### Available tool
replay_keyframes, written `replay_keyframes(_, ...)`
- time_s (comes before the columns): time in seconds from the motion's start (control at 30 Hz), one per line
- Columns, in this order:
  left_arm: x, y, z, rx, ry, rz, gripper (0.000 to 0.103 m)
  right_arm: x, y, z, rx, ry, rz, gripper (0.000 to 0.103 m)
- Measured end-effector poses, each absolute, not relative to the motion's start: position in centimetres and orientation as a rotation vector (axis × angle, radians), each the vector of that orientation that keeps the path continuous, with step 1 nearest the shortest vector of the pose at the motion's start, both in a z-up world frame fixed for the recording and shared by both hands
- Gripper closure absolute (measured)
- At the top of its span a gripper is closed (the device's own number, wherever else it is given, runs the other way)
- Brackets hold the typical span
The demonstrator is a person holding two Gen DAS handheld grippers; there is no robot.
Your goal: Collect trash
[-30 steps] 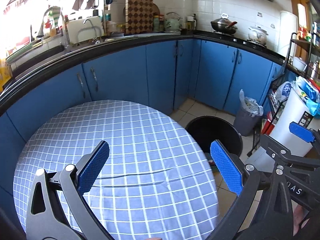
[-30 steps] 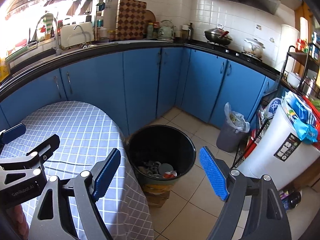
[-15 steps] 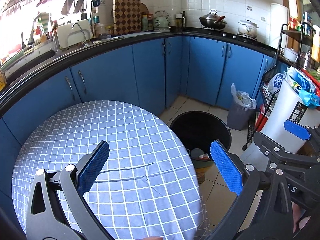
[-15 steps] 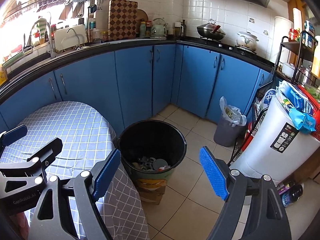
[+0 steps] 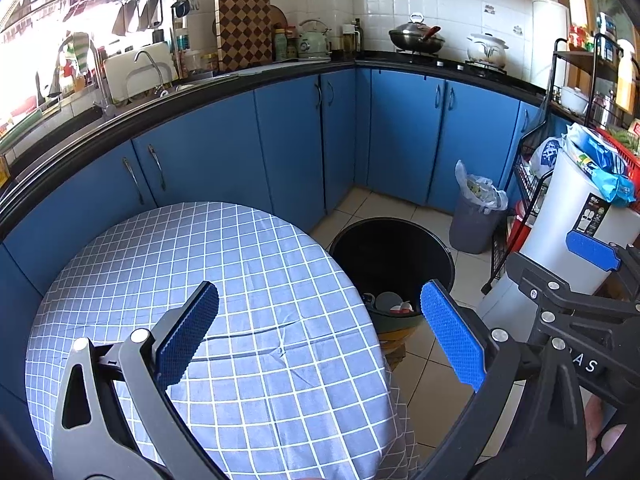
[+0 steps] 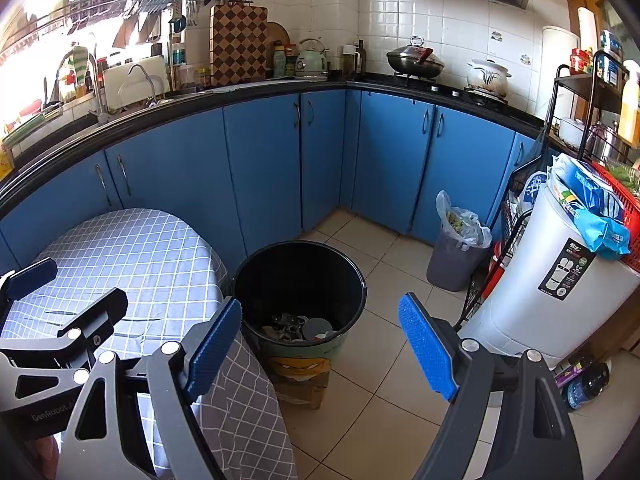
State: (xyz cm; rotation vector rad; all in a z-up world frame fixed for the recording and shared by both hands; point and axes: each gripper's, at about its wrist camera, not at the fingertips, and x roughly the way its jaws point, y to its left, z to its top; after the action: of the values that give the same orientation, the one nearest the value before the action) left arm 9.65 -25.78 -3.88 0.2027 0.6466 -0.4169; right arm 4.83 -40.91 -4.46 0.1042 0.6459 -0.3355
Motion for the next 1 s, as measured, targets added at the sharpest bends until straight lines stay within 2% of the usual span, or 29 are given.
replay_keyframes(1.0, 9.57, -26.13, -4.27, 0.184, 0.695, -0.425, 0.003, 4.75, -40.82, -4.48, 0.108, 0.648, -0.333, 0.024)
